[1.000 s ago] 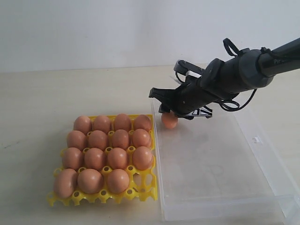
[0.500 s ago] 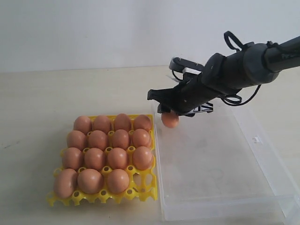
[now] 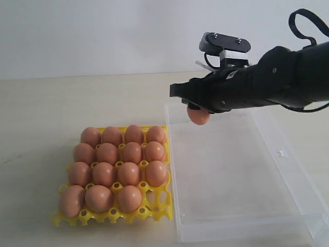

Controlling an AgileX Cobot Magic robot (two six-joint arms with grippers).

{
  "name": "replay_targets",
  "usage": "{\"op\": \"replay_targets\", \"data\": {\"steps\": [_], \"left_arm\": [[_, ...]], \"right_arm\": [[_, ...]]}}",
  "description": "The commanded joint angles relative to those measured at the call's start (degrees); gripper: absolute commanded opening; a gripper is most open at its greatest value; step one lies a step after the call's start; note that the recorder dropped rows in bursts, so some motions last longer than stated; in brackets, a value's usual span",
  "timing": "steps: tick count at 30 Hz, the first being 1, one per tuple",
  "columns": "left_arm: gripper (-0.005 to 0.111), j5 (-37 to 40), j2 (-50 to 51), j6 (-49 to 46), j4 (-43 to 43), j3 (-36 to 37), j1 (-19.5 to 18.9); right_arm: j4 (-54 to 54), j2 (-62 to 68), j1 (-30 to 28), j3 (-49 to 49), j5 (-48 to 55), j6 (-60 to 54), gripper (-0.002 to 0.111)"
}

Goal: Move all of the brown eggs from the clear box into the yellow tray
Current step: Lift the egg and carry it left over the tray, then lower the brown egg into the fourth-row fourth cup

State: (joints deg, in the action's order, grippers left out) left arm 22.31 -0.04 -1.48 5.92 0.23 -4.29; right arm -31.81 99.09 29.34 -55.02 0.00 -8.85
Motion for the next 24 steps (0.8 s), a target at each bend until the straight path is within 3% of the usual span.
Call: {"op": "replay_targets", "data": {"steps": [1, 14, 24], "left_arm": [[0.000, -0.5, 0.0, 0.1, 0.0, -0.2, 0.3], [0.000, -0.5, 0.0, 0.3, 0.0, -0.2, 0.3], [0.000, -0.5, 0.0, 0.2, 0.0, -0.2, 0.3]], "right_arm": [[0.7, -5.3, 5.4, 5.8, -9.1, -1.6, 0.000], [2.2, -7.4, 21.0, 19.5, -35.7, -2.6, 0.000], [9.5, -7.0, 22.0, 20.4, -32.2, 5.0, 0.000]]}}
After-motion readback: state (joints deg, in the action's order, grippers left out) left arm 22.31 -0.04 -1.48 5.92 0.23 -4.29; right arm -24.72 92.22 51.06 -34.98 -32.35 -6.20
